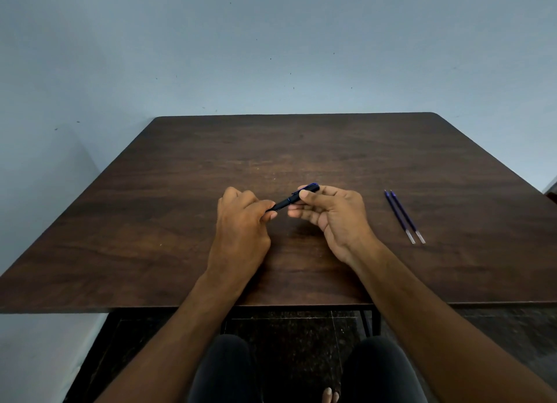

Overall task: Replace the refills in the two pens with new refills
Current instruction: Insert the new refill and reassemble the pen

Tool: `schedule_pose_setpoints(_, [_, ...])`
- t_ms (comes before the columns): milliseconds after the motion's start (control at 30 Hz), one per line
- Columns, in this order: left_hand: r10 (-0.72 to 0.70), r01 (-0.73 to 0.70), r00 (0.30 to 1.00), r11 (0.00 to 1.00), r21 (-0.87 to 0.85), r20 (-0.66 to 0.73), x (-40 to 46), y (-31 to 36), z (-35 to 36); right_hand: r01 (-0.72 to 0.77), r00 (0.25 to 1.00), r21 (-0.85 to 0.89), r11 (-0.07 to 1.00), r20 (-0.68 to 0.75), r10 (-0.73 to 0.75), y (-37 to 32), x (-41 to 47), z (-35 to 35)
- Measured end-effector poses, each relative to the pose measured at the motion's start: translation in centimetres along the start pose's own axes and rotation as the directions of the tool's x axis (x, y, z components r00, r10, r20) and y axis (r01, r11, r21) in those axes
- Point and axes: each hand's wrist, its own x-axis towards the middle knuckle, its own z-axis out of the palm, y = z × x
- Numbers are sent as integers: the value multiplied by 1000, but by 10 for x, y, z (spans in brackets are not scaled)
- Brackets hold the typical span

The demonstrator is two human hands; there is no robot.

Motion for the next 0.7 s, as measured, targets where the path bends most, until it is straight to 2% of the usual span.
schedule_pose_setpoints(167, [20,-24,998,997,79,51,2,2,-1,13,999,5,1000,32,-13,2,1,1])
schedule_pose_setpoints(700, [43,-47,998,994,100,47,2,9,-5,48,996,27,998,80,-50,4,0,3])
